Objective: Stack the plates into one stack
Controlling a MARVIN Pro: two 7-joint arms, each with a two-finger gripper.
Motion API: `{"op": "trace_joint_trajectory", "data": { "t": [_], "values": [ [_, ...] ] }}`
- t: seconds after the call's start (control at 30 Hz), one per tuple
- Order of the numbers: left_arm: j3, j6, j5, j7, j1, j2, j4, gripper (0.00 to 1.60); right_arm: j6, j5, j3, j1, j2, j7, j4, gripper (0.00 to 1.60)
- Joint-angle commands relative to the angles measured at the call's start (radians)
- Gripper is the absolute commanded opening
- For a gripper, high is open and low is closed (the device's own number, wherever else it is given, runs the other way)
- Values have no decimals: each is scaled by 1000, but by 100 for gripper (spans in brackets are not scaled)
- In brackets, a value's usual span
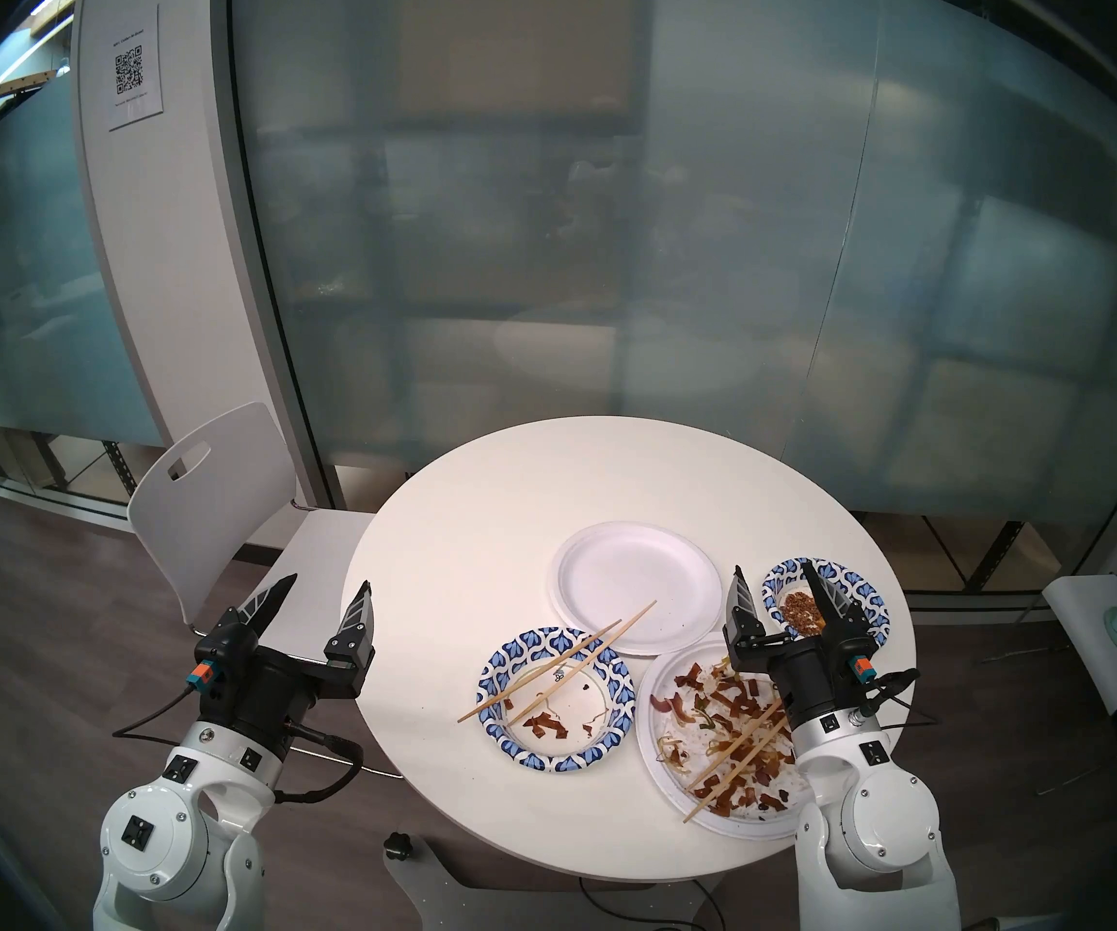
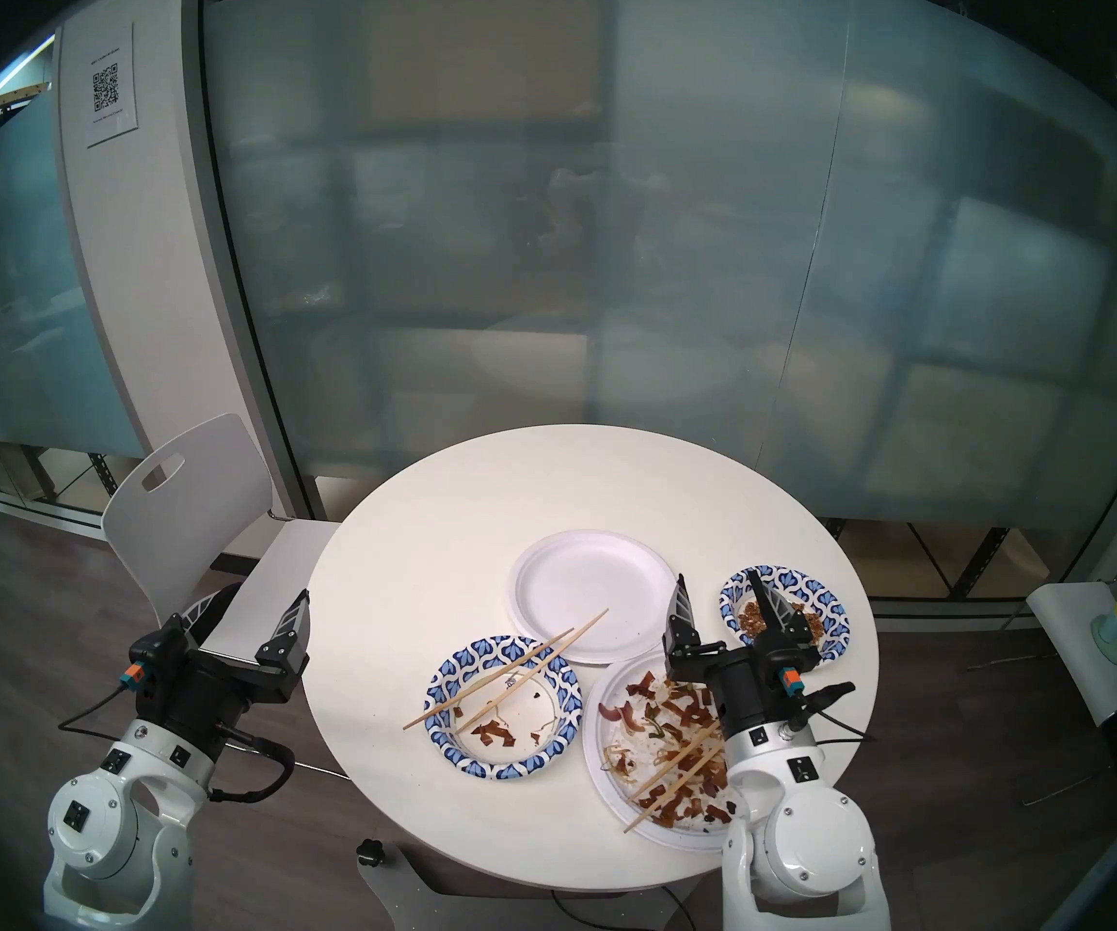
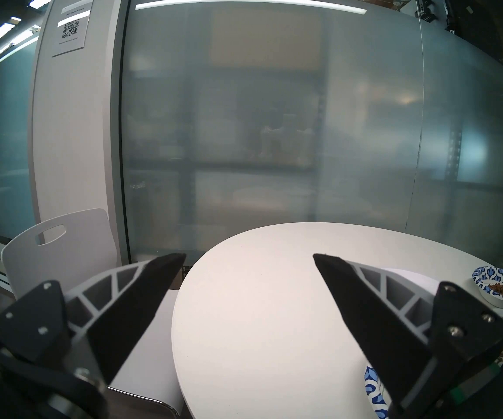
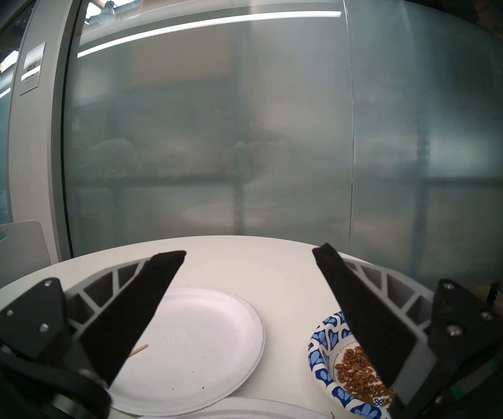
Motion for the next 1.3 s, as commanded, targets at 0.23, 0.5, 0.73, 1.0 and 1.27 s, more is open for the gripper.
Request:
{"op": "trace_joint_trajectory", "data": {
  "t": [0.23, 0.5, 0.73, 1.0, 1.27],
  "values": [
    [1, -1, 1, -1, 0, 1, -19, 160, -3, 0, 0, 2, 0, 0, -19, 160],
    [1, -2, 1, -1, 0, 2, -19, 160, -3, 0, 0, 2, 0, 0, -19, 160],
    [1, -2, 0, -1, 0, 2, -19, 160, 6, -3, 4, -11, -1, -3, -31, 160],
    [1, -2, 0, -1, 0, 2, -18, 160, -4, 0, 4, -111, -20, -13, -98, 160],
    [1, -2, 0, -1, -1, 2, -18, 160, -50, 9, -22, -231, -47, -27, -158, 160]
  ]
}}
